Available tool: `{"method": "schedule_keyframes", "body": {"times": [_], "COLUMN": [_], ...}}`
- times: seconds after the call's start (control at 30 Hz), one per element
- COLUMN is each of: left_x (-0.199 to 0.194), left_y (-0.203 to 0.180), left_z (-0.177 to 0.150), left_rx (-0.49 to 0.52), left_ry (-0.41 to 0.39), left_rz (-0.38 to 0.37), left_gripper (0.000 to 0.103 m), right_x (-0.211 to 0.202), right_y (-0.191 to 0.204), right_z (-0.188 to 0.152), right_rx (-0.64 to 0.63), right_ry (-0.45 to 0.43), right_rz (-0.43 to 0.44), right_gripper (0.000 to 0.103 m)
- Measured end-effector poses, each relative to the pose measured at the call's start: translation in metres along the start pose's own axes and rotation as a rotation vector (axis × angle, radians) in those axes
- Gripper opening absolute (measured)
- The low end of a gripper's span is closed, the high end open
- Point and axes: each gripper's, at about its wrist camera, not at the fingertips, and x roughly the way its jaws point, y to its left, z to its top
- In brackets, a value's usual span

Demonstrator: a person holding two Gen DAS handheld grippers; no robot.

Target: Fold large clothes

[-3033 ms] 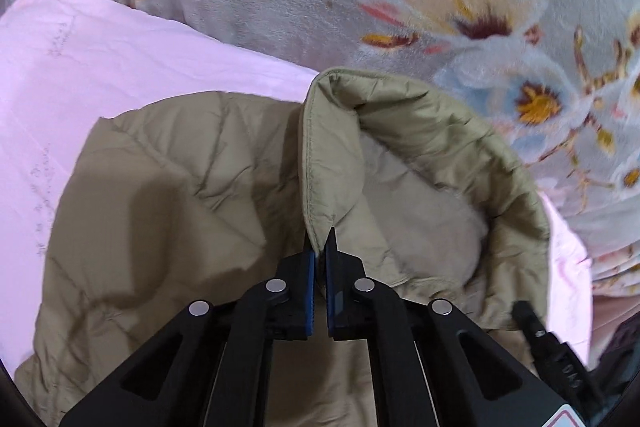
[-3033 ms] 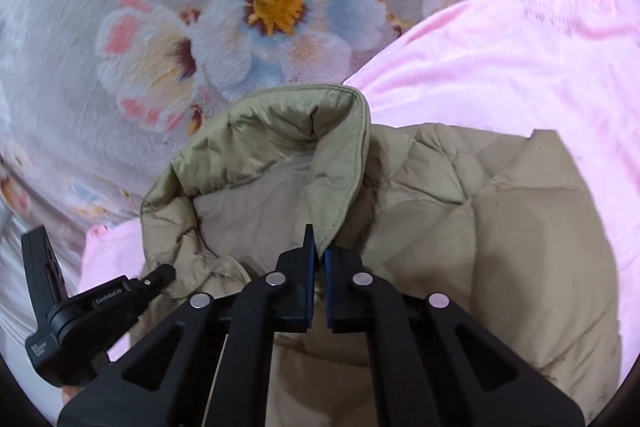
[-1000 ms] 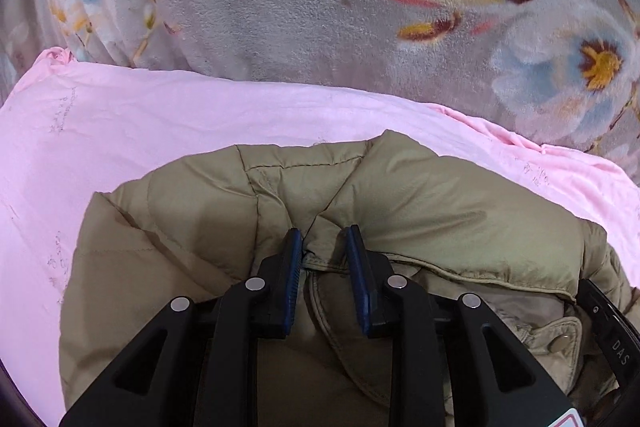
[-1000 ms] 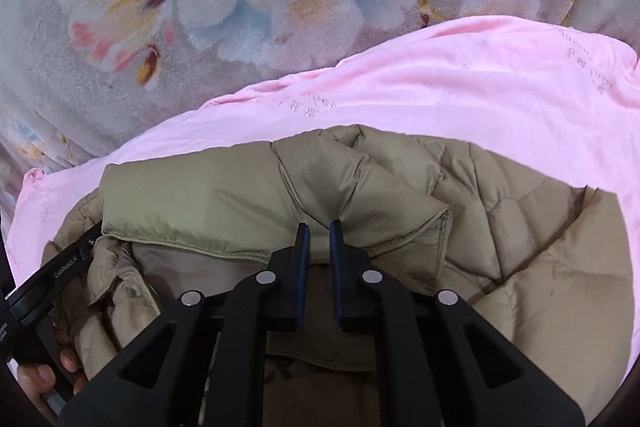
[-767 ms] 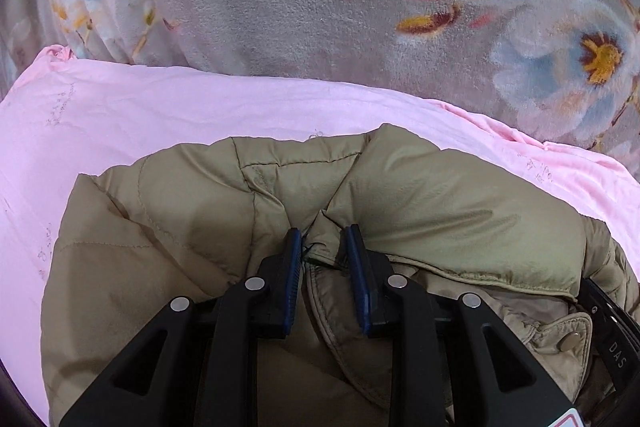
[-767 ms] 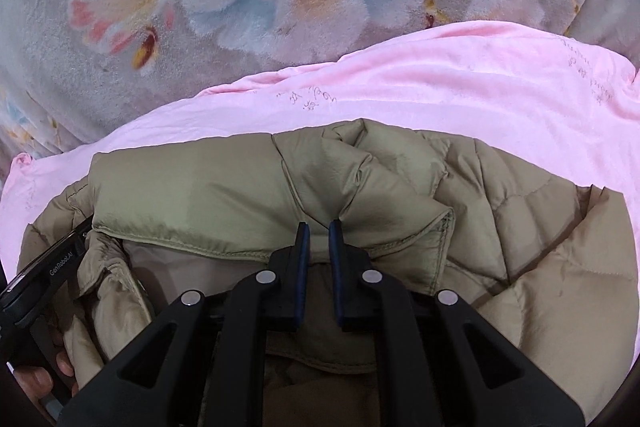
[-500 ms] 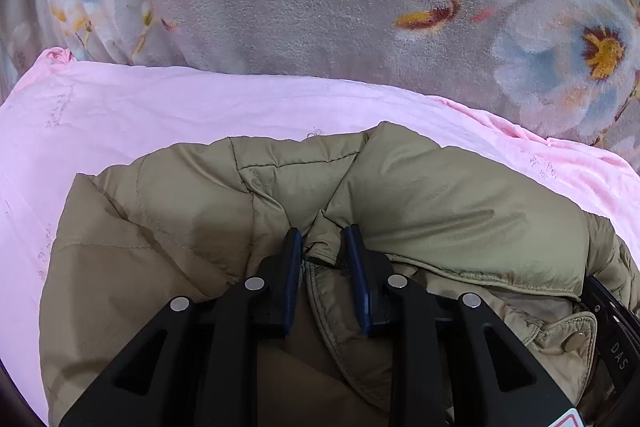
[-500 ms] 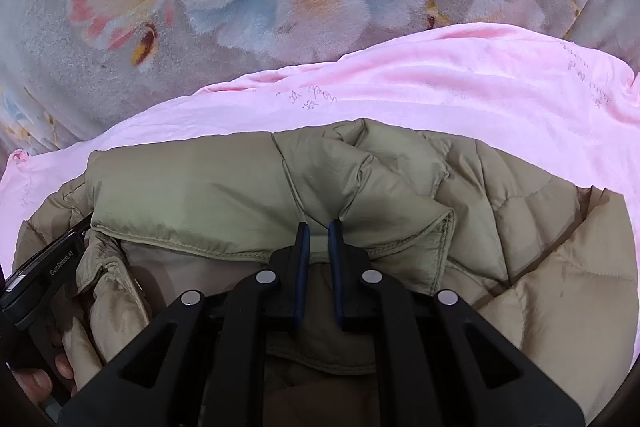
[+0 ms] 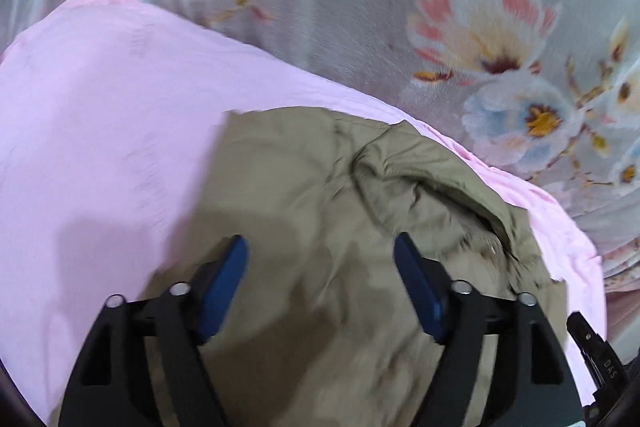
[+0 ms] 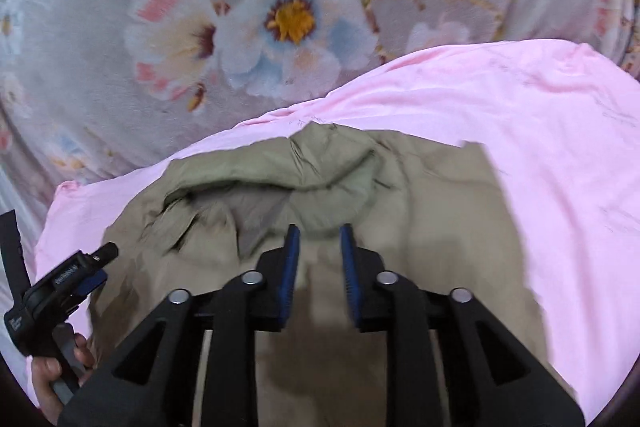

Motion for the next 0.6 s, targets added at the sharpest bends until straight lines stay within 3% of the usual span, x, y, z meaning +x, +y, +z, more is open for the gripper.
{"method": "schedule_keyframes", "body": {"times": [0.1, 0.27, 0.33, 0.53, 0.6], "left_x": [-0.048, -0.118, -0.136, -0.152, -0.155], "left_y": [0.042, 0.112, 0.137, 0.185, 0.181], "left_z": [-0.033, -0.083, -0.101, -0.155, -0.164], "left_rx": [-0.033, -0.066, -0.105, -0.261, -0.249], "left_ry": [0.043, 0.096, 0.138, 0.26, 0.237], "left_rz": [0.008, 0.107, 0.118, 0.119, 0.118], "left_gripper": [0.076, 0.076, 0.076, 0.076, 0.076], "right_x": [-0.067, -0.159, -0.179, -0.194, -0.188], "right_y": [-0.022, -0.076, -0.093, -0.128, -0.13], "right_z": [-0.036, -0.106, -0.132, -0.18, -0.188], "right_rx": [0.021, 0.075, 0.077, 0.155, 0.177], "right_ry": [0.018, 0.082, 0.12, 0.204, 0.228], "right_rz": [-0.023, -0.099, -0.143, -0.183, -0.169], "right_gripper": [0.047, 0.061, 0.066, 0.066, 0.066]}}
